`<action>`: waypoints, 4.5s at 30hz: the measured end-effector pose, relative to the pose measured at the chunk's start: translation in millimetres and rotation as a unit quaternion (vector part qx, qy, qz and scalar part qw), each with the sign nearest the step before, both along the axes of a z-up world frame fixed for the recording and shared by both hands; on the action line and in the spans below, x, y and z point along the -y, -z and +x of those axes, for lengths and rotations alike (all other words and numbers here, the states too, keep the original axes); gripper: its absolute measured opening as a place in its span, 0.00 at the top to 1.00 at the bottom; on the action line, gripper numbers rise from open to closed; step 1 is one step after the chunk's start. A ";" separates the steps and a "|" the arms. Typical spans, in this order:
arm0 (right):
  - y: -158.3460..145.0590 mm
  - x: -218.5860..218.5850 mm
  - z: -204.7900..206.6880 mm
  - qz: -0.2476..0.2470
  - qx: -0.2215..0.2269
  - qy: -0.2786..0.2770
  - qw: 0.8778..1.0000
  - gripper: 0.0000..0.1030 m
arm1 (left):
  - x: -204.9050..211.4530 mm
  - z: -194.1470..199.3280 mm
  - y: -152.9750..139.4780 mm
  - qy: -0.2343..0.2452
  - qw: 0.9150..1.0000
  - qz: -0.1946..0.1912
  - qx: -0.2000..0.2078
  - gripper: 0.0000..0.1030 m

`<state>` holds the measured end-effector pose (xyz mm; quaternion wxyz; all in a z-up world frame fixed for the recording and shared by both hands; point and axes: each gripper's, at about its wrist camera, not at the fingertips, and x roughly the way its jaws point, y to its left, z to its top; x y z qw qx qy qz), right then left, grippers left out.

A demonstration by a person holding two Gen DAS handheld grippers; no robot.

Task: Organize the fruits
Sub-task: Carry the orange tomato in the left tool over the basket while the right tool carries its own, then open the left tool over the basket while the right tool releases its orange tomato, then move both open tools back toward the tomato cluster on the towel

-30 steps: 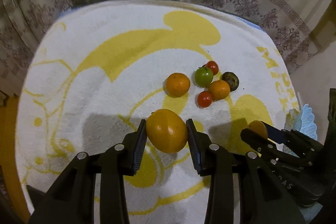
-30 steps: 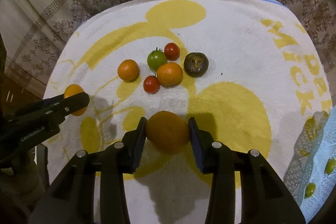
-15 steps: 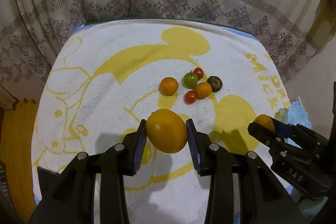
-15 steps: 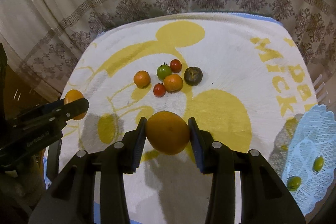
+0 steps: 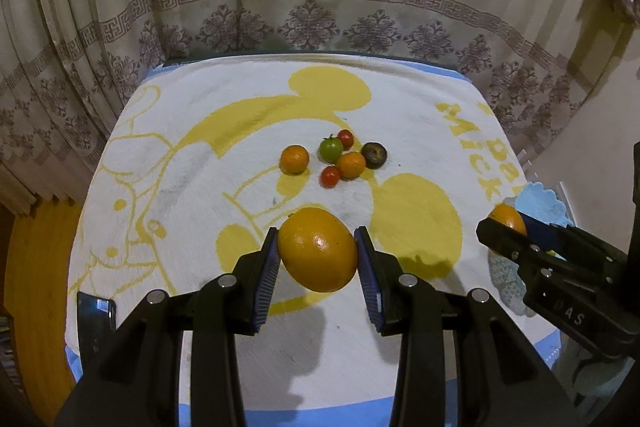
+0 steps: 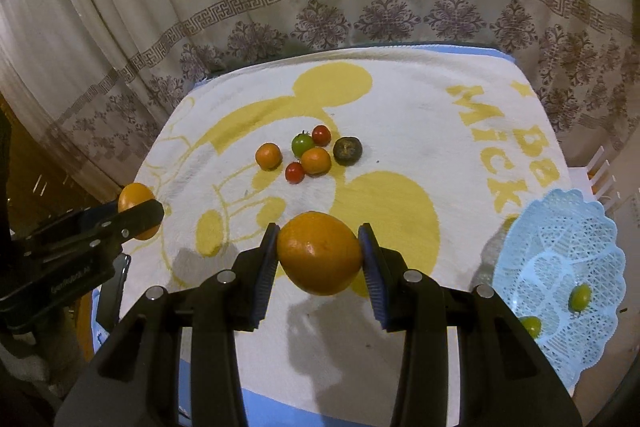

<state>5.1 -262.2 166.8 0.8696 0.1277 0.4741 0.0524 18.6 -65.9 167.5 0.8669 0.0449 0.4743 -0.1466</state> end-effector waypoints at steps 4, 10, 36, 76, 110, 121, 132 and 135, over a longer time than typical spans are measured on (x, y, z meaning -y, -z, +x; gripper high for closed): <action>-5.3 8.9 -10.1 -0.001 0.007 0.001 1.000 0.60 | 10.0 -11.9 -3.5 0.005 1.000 0.001 0.004 0.63; -15.0 26.4 -23.4 -0.005 0.019 0.011 1.000 0.60 | 27.5 -26.5 -10.0 0.015 1.000 0.000 0.016 0.63; -21.4 141.4 -79.1 -0.019 0.027 0.099 0.994 0.60 | 112.5 -65.4 -17.1 0.069 0.997 -0.004 0.041 0.63; 39.6 228.9 -124.6 -0.021 -0.062 0.169 0.983 0.60 | 258.6 -75.5 39.8 0.242 0.968 -0.029 -0.062 0.61; 39.2 217.1 -111.8 0.004 -0.066 0.189 0.980 0.49 | 202.7 -54.2 31.0 0.149 0.988 -0.021 -0.039 0.23; 37.0 201.9 -101.2 0.003 -0.057 0.179 0.982 0.41 | 177.6 -46.5 31.8 0.119 0.992 -0.015 -0.041 0.22; 33.8 170.3 -83.2 0.001 -0.049 0.156 0.987 0.41 | 133.9 -35.5 28.8 0.078 0.996 -0.018 -0.040 0.22; 33.6 161.6 -79.0 0.000 -0.048 0.151 0.987 0.41 | 122.0 -32.6 28.7 0.067 0.997 -0.017 -0.039 0.22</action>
